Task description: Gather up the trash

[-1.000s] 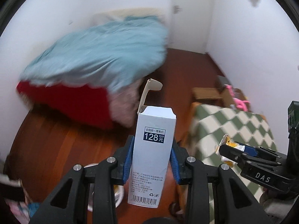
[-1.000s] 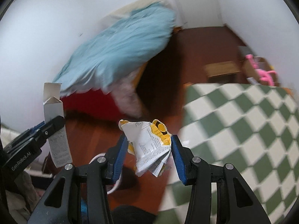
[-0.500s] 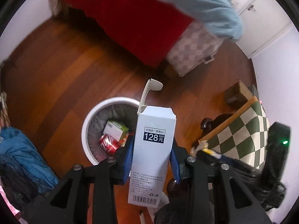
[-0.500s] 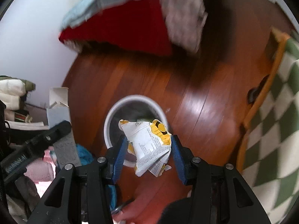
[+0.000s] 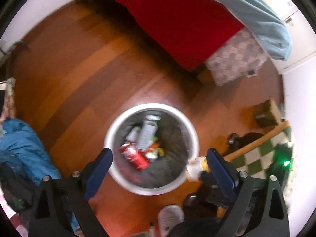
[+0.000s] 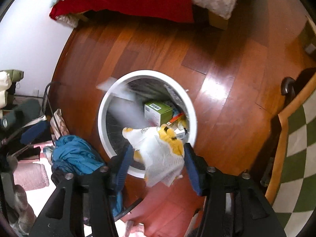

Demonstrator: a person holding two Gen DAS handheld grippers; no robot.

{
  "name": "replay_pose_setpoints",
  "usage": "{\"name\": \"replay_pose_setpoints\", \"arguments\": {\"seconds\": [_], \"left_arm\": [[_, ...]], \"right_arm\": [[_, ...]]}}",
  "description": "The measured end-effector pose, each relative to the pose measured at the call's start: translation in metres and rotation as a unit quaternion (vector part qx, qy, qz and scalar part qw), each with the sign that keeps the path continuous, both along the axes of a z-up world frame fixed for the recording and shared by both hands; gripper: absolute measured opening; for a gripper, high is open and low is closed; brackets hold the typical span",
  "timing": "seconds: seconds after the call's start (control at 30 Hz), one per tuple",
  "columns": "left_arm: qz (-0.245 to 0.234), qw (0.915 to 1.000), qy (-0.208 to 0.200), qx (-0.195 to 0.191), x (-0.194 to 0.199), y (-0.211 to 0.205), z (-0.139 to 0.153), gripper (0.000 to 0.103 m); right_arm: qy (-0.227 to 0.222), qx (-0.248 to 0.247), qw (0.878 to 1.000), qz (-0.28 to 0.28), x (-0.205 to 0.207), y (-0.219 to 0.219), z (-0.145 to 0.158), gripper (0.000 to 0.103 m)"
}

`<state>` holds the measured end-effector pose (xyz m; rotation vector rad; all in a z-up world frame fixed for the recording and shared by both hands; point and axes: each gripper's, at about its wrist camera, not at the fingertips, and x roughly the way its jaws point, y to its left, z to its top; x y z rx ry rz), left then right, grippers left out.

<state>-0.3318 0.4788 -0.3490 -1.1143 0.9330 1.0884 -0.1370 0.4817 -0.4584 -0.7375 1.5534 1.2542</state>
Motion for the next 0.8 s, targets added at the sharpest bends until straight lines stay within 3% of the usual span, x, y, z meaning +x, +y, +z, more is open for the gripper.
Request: {"name": "replay_pose_setpoints", "arguments": {"seconds": [0.03,0.07,0.27,0.37,0.6,0.8], "left_arm": [[0.006,0.9997,0.021,0.007,-0.003,-0.005,0.002,0.097],[0.010,0.9989,0.044,0.017,-0.006,-0.012,0.005,0.097],[0.010,0.9930,0.106,0.052,-0.018,-0.064,0.026,0.097],[0.008,0.9917,0.111,0.065,-0.018,-0.087,0.042,0.097],[-0.007,0.9906,0.105,0.088,-0.013,-0.126,0.084,0.097],[-0.017,0.9899,0.085,0.112,-0.011,-0.165,0.129,0.097]], "right_arm": [[0.001,0.002,1.000,0.002,-0.002,0.000,0.001,0.098],[-0.003,0.005,1.000,0.003,-0.003,-0.001,0.004,0.103],[-0.067,0.027,0.997,0.032,-0.010,-0.023,0.048,0.103],[-0.092,0.038,0.994,0.039,-0.008,-0.042,0.072,0.103],[-0.095,0.073,0.992,0.046,-0.006,-0.095,0.134,0.103],[-0.071,0.109,0.990,0.046,-0.003,-0.143,0.191,0.103]]}}
